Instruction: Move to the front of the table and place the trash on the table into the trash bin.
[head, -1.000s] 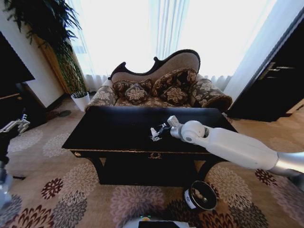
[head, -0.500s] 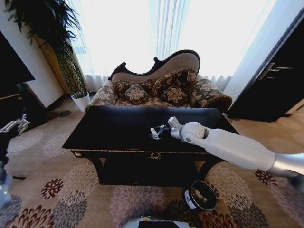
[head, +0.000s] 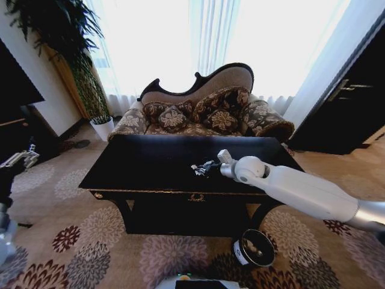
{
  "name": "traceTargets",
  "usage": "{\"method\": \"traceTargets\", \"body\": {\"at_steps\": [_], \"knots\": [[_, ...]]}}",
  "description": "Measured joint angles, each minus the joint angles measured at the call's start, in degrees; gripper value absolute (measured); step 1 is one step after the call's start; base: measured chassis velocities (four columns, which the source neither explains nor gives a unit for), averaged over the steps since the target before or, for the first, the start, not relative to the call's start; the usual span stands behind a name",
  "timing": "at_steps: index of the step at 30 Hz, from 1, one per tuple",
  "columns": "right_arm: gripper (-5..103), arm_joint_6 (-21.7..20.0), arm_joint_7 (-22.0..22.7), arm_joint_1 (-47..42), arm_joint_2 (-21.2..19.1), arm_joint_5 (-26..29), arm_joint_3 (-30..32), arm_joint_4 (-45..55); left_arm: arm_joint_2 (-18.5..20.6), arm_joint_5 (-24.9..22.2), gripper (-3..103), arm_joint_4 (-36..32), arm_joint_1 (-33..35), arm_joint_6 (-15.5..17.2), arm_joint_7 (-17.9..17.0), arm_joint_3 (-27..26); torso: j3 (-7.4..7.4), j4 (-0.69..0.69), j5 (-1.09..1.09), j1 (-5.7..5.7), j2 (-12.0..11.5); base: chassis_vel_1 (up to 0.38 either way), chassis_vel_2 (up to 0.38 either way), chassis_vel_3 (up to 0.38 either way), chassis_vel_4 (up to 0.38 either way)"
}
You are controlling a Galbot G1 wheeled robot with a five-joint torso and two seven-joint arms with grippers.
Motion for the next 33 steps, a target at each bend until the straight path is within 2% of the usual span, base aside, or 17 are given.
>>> {"method": "traceTargets", "body": {"at_steps": [6,10,11,14,15,17,26,29,30,31,33], "knots": [[0,2.0,-1.6,-4.1,-2.2,1.5,6.4,2.0,0.0,-0.3,100,0.0,0.1,0.0,0.0,-0.3,0.0,0.01,0.0,0.0,0.0,0.0,0.0,0.0,0.0],[0,4.1,-3.6,-13.1,-6.3,3.5,19.0,6.3,0.1,-0.4,100,-0.1,-0.3,-0.1,0.0,0.1,-0.01,0.01,0.01,0.0,0.0,0.0,0.0,0.0,0.0],[0,4.1,-3.6,-13.1,-6.3,3.5,19.0,6.3,0.1,-0.4,100,-0.1,-0.3,-0.1,0.0,0.1,-0.01,0.01,0.01,0.0,0.0,0.0,0.0,0.0,0.0],[0,5.0,-4.7,-22.0,-9.7,3.9,27.7,9.5,0.2,-0.4,100,-0.1,-0.7,-0.1,0.0,0.7,-0.01,-0.02,0.01,0.0,0.0,0.0,0.0,0.0,0.0],[0,5.0,-4.7,-22.0,-9.7,3.9,27.7,9.5,0.2,-0.4,100,-0.1,-0.7,-0.1,0.0,0.7,-0.01,-0.02,0.01,0.0,0.0,0.0,0.0,0.0,0.0],[0,5.9,-4.4,-26.4,-11.0,4.5,32.1,11.1,0.1,-0.4,100,-0.2,-0.9,-0.1,0.0,1.1,-0.02,-0.03,0.0,0.0,0.0,0.0,0.0,0.0,0.0],[0,7.2,-3.7,-31.3,-10.3,5.2,37.1,12.7,-3.7,-0.9,100,-2.7,1.3,-0.6,0.0,-2.3,-0.01,0.03,0.01,0.0,0.0,0.0,0.0,0.0,0.0],[0,8.3,-4.6,-37.8,-9.6,3.1,44.7,13.1,-4.1,-1.0,100,-3.1,1.3,-0.6,0.0,-2.0,-0.02,0.04,-0.01,0.0,0.0,0.0,0.0,0.0,0.0],[0,9.7,-5.7,-43.8,-9.0,1.3,50.3,12.9,-4.1,-1.0,100,-3.1,1.3,-0.7,0.0,-1.7,-0.02,0.01,-0.01,0.0,0.0,0.0,0.0,0.0,0.0],[0,9.7,-5.7,-43.8,-9.0,1.3,50.3,12.9,-4.1,-1.0,100,-3.1,1.3,-0.7,0.0,-1.7,-0.02,0.01,-0.01,0.0,0.0,0.0,0.0,0.0,0.0],[0,10.5,-6.6,-52.0,-7.6,0.0,58.2,12.5,-3.9,-1.2,100,-2.9,1.2,-0.7,0.0,-1.6,-0.02,0.0,0.03,0.0,0.0,0.0,0.0,0.0,0.0]]}}
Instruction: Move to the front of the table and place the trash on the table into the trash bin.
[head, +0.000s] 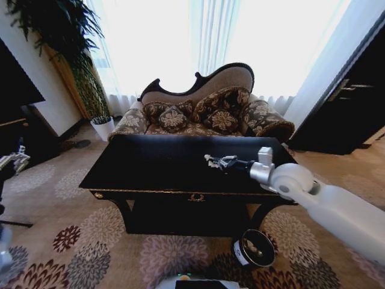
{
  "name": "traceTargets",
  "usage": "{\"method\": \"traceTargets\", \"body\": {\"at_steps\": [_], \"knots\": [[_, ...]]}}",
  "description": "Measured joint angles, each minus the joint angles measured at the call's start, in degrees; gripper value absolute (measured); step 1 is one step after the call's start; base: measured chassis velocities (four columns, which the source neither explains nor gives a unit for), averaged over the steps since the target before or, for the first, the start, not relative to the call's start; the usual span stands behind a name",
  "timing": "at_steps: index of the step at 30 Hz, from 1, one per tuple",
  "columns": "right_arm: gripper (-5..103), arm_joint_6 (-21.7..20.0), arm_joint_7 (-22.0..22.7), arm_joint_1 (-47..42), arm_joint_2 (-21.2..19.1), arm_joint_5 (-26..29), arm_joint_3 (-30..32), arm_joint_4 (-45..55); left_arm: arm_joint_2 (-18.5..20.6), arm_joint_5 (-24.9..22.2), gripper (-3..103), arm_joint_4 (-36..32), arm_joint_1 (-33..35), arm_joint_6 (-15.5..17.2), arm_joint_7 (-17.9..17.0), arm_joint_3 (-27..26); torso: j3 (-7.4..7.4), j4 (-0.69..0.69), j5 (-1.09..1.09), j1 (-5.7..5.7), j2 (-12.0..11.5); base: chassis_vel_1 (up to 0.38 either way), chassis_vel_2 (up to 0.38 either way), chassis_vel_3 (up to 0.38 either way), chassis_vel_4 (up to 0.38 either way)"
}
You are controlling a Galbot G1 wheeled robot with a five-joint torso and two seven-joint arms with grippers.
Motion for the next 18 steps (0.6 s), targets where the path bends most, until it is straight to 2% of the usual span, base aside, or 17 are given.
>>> {"method": "traceTargets", "body": {"at_steps": [2,3,6,7,9,10,12,15,17,18], "knots": [[0,0.4,-0.4,-6.9,2.3,-0.2,8.5,0.1,0.5,-0.4,100,0.4,-0.2,0.0,0.0,0.0,0.0,0.0,-0.03,0.0,0.0,0.0,0.0,0.0,0.0],[0,0.4,-0.4,-6.9,2.3,-0.2,8.5,0.1,0.5,-0.4,100,0.4,-0.2,0.0,0.0,0.0,0.0,0.0,-0.03,0.0,0.0,0.0,0.0,0.0,0.0],[0,0.8,-0.4,-15.2,6.7,0.4,17.7,1.8,1.0,-0.5,100,0.9,-0.7,-0.1,0.0,0.6,0.0,0.01,-0.03,0.0,0.0,0.0,0.0,0.0,0.0],[0,0.8,-0.4,-15.2,6.7,0.4,17.7,1.8,1.0,-0.5,100,0.9,-0.7,-0.1,0.0,0.6,0.0,0.01,-0.03,0.0,0.0,0.0,0.0,0.0,0.0],[0,1.4,-0.5,-21.0,10.5,2.1,23.9,3.8,1.1,-0.5,100,1.0,-1.1,-0.1,-0.1,1.3,0.0,0.01,-0.02,0.0,0.0,0.0,0.0,0.0,0.0],[0,1.4,-0.5,-21.0,10.5,2.1,23.9,3.8,1.1,-0.5,100,1.0,-1.1,-0.1,-0.1,1.3,0.0,0.01,-0.02,0.0,0.0,0.0,0.0,0.0,0.0],[0,2.4,-1.1,-25.5,13.6,2.8,29.4,5.1,1.0,-0.4,100,1.1,-1.4,-0.1,-0.1,2.0,0.0,0.01,-0.05,0.0,0.0,0.0,0.0,0.0,0.0],[0,6.8,-3.0,-32.4,19.0,2.5,36.6,6.5,1.1,-0.1,100,1.6,-1.7,-0.1,-0.1,2.9,0.0,0.0,-0.03,-0.01,0.0,0.0,0.0,0.0,0.0],[0,7.7,-3.4,-33.5,19.9,2.3,37.4,6.6,1.2,0.0,100,1.6,-1.8,-0.1,-0.1,3.0,-0.01,0.01,-0.05,-0.01,0.0,0.0,0.0,0.0,0.0],[0,9.8,-4.2,-35.3,21.5,1.5,38.8,6.7,1.2,0.1,100,1.7,-1.9,-0.1,-0.1,3.4,0.0,0.0,-0.03,-0.01,0.0,0.0,0.0,0.0,0.0]]}}
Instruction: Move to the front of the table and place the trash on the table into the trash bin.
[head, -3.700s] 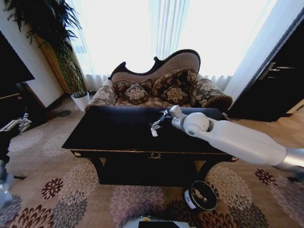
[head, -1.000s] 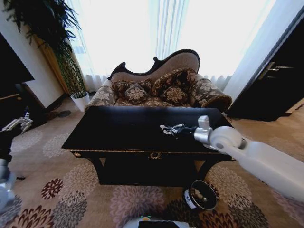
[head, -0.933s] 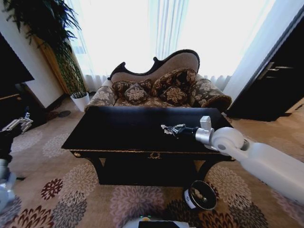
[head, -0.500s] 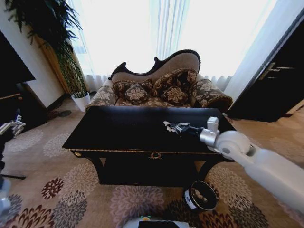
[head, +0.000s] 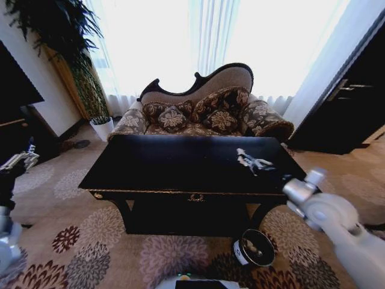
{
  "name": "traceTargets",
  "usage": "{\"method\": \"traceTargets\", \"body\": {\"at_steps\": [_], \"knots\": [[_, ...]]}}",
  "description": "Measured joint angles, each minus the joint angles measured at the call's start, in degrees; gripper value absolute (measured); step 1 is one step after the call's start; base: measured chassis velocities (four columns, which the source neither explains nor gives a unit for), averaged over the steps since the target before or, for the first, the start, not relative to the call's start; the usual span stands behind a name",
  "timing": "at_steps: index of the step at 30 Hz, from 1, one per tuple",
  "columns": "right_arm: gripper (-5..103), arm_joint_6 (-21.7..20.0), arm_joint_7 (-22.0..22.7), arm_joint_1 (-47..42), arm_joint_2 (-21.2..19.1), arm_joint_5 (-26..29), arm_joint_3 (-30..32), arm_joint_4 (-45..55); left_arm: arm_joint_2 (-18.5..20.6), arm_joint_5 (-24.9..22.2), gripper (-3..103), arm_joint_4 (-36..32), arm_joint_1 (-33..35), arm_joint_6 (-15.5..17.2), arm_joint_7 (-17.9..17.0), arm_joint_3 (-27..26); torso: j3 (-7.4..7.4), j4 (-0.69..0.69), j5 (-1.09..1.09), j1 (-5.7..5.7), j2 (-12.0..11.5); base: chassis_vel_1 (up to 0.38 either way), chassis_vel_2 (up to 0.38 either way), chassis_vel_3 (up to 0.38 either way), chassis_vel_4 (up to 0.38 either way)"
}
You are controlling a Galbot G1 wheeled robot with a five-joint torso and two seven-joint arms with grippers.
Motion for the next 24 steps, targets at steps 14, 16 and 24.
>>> {"method": "traceTargets", "body": {"at_steps": [14,16,24], "knots": [[0,25.7,-18.0,-3.7,8.1,-4.0,0.8,-13.7,-0.7,1.1,100,-0.2,-0.3,0.0,0.0,1.5,0.01,0.01,0.0,0.01,0.0,0.0,0.0,0.0,0.0],[0,27.0,-21.9,-3.4,9.9,-3.0,1.4,-15.9,-0.7,1.0,100,-0.2,-0.2,0.0,0.0,1.3,0.01,0.01,0.0,0.01,0.0,0.0,0.0,0.0,0.0],[0,31.1,-29.1,-3.7,14.2,0.8,3.9,-22.3,-0.9,1.0,100,-0.2,-0.2,0.0,-0.1,1.2,0.0,0.01,-0.01,0.01,0.0,0.0,0.0,0.0,0.0]]}}
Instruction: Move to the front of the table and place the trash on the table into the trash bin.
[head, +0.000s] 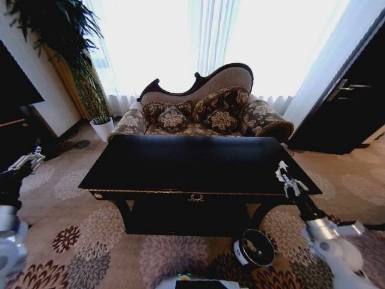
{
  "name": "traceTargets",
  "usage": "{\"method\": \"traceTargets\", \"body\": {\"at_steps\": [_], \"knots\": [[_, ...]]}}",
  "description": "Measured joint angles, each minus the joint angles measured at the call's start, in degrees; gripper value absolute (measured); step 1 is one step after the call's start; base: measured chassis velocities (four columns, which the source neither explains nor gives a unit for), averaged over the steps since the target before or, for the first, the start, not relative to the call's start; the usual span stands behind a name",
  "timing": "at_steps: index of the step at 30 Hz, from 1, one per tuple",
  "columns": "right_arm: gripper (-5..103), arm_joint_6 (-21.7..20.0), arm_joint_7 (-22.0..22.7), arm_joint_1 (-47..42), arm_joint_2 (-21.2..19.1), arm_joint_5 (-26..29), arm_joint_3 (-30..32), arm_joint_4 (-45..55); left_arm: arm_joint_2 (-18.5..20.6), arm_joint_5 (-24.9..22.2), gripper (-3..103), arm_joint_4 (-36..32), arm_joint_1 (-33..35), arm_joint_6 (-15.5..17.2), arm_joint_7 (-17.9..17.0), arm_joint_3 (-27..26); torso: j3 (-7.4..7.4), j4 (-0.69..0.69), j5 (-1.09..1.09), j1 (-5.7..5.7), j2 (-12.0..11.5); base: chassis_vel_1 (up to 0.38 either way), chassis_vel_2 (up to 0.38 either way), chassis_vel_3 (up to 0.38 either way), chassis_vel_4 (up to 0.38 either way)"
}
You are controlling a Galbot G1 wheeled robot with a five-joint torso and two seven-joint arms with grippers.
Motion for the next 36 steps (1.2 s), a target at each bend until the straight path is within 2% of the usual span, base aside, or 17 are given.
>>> {"method": "traceTargets", "body": {"at_steps": [8,10,12,19,22,27,29,33,36], "knots": [[0,2.5,-5.6,0.6,1.5,3.8,1.6,-14.5,0.1,0.3,100,0.5,-0.3,0.0,0.0,0.8,0.0,-0.01,0.0,0.0,0.0,0.0,0.0,0.0,0.0],[0,2.6,-6.1,0.7,1.7,3.9,1.4,-15.4,0.1,0.4,100,0.6,-0.4,0.0,0.0,0.9,0.0,-0.01,-0.01,0.0,0.0,0.0,0.0,0.0,0.0],[0,3.4,-9.2,0.9,3.1,3.8,-0.2,-19.2,0.2,0.9,100,1.0,-0.6,0.0,0.0,1.5,0.0,-0.01,0.01,0.0,0.0,0.0,0.0,0.0,0.0],[0,2.9,-13.8,1.3,4.4,6.6,-1.6,-21.3,0.8,1.2,100,1.8,-0.7,0.0,0.0,1.7,0.0,0.0,-0.02,0.0,0.0,0.0,0.0,0.0,0.0],[0,2.4,-17.9,1.5,4.6,6.8,-2.0,-23.1,1.4,0.8,100,2.2,-0.7,-0.1,0.0,1.1,0.0,0.01,-0.02,0.0,0.0,0.0,0.0,0.0,0.0],[0,2.4,-22.1,1.4,6.1,3.7,-3.3,-26.6,2.1,0.4,100,2.7,-0.8,-0.1,0.0,0.7,0.0,-0.01,0.0,0.0,0.0,0.0,0.0,0.0,0.0],[0,3.8,-24.3,2.1,7.1,-0.4,-4.9,-30.7,2.4,0.4,100,3.0,-0.9,-0.2,0.0,0.6,0.0,0.0,-0.01,0.0,0.0,0.0,0.0,0.0,0.0],[0,5.9,-24.8,3.2,8.3,-4.0,-7.2,-35.1,2.5,0.4,100,3.1,-1.0,-0.2,0.0,1.0,0.0,-0.01,0.01,0.0,0.0,0.0,0.0,0.0,0.0],[0,6.6,-23.9,3.9,8.5,-4.7,-8.2,-36.3,2.5,0.5,100,3.1,-1.0,-0.2,0.0,1.1,0.0,-0.01,0.0,0.0,0.0,0.0,0.0,0.0,0.0]]}}
